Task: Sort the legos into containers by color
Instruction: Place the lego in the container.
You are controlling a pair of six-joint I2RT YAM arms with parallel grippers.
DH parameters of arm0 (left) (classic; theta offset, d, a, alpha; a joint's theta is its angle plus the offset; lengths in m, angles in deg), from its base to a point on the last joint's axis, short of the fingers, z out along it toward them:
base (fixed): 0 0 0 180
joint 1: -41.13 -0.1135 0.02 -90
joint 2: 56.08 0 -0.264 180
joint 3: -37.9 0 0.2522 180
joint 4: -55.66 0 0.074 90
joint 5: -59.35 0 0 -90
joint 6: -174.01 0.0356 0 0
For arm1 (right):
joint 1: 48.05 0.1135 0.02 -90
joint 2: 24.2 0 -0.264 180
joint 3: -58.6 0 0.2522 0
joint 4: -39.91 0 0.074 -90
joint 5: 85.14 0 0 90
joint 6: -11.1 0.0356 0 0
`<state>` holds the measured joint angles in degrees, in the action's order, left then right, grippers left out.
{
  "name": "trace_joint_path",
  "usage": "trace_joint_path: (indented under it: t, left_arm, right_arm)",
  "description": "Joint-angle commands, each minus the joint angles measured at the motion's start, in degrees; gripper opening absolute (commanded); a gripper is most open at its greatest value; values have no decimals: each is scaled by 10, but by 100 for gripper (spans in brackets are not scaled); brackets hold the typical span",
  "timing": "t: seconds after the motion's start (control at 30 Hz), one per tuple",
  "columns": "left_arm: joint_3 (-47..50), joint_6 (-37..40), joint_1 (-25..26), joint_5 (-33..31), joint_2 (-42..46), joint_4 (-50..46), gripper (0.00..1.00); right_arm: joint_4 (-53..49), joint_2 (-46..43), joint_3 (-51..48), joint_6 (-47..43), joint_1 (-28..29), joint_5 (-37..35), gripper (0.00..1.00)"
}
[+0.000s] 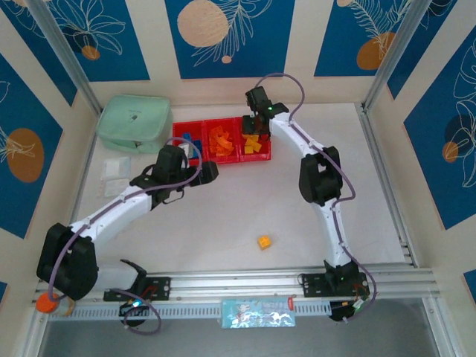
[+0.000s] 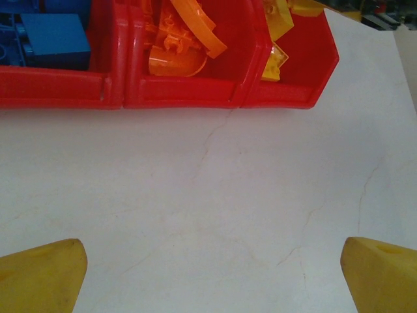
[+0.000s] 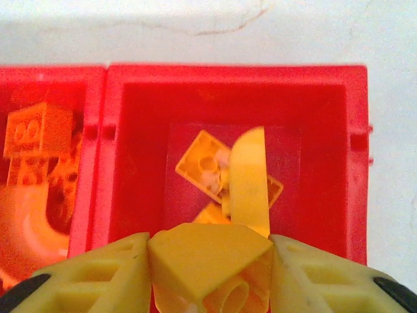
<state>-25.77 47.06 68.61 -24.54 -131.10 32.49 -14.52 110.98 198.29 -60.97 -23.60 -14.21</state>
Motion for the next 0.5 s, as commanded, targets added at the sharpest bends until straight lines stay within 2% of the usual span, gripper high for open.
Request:
trace_joint_path:
  t: [0.0, 0.07, 0.2, 0.47]
  left_arm:
    - [-19, 14, -9, 16, -2, 5, 99]
    - [-20, 17, -9, 12, -1, 1, 99]
    - [-20, 18, -8, 14, 5, -2, 99]
    - [-6, 13, -4, 25, 32, -15, 99]
  right_arm:
    - [-41, 23, 64, -20, -4, 3, 58]
    - [-48, 26, 82, -23, -5, 8, 62]
    - [-48, -8, 65, -15, -2, 29, 63]
    - [11, -179, -136, 0, 25, 66, 66]
